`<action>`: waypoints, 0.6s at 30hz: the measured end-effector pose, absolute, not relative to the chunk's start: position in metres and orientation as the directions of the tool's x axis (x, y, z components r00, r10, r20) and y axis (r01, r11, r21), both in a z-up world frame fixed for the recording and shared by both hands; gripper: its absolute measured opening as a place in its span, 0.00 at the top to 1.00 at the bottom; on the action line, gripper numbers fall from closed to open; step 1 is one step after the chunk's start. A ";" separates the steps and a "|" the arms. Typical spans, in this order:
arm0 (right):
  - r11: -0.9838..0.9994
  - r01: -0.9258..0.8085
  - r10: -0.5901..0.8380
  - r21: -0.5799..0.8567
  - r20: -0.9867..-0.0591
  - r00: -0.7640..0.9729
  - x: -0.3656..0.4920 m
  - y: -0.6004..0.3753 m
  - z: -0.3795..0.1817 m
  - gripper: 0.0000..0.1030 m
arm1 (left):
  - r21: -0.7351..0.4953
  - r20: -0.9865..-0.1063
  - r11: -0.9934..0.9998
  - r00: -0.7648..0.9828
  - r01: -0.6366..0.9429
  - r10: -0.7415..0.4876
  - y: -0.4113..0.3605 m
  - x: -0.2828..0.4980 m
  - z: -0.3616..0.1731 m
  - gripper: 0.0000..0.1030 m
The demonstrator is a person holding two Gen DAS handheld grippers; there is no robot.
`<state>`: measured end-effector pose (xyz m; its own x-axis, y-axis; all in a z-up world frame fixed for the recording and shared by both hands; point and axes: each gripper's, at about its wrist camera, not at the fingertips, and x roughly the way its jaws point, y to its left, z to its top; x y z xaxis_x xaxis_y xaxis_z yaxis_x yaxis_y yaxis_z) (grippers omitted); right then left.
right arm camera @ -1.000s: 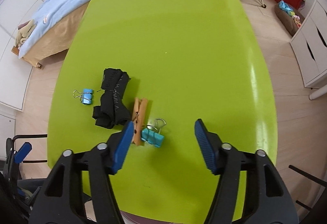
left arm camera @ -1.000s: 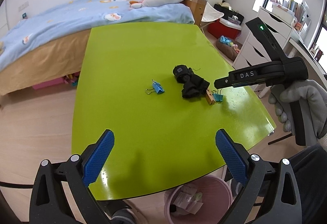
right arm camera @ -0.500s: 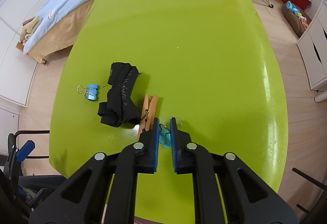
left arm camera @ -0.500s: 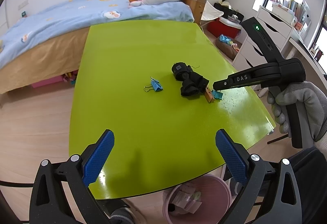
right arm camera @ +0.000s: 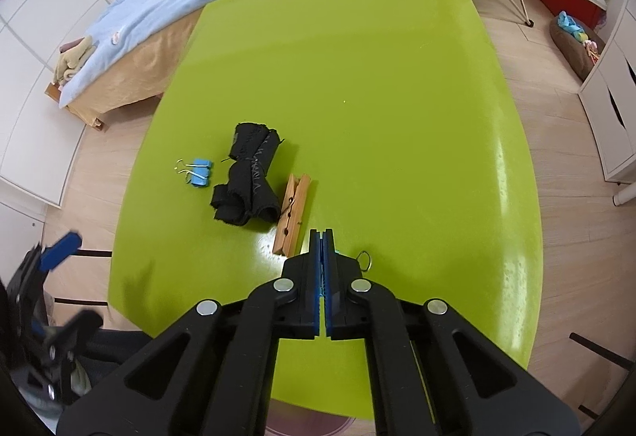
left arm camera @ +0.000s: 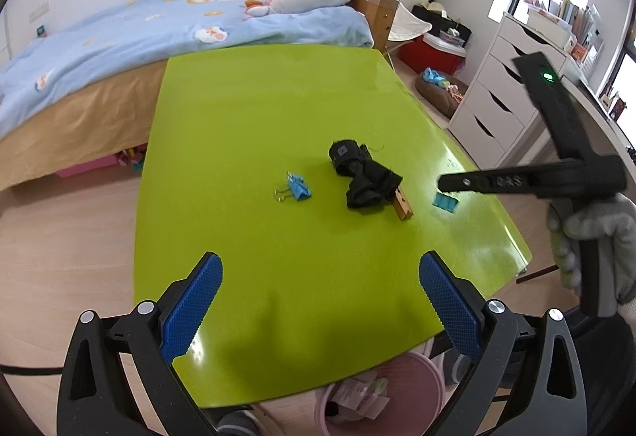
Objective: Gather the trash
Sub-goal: 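Grasp the blue binder clip with the left tool while the right tool holds the teal clip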
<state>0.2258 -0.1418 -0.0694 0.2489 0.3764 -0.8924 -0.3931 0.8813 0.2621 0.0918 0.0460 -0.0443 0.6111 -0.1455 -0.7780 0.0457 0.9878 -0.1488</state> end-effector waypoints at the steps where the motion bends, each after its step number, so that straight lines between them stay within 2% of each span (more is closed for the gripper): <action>1: 0.879 -0.399 0.380 0.262 -0.891 0.250 0.223 -0.144 -0.067 0.99 | -0.139 -0.780 0.989 0.610 0.049 -0.139 0.045 0.096 -0.043 0.07; 11: 0.866 -0.433 0.382 0.250 -0.889 0.252 0.208 -0.152 -0.061 0.99 | -0.100 -0.828 0.994 0.551 0.040 -0.105 0.047 0.141 -0.042 0.07; 18: 0.863 -0.440 0.385 0.249 -0.888 0.252 0.204 -0.154 -0.060 0.99 | -0.144 -0.860 0.990 0.494 -0.004 -0.124 0.058 0.179 -0.048 0.07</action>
<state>0.2037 -0.1541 -0.0600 0.2517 0.3850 -0.8879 -0.4399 0.8627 0.2494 0.1794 0.0585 -0.0483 0.4945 -0.1236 -0.8604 -0.0040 0.9895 -0.1445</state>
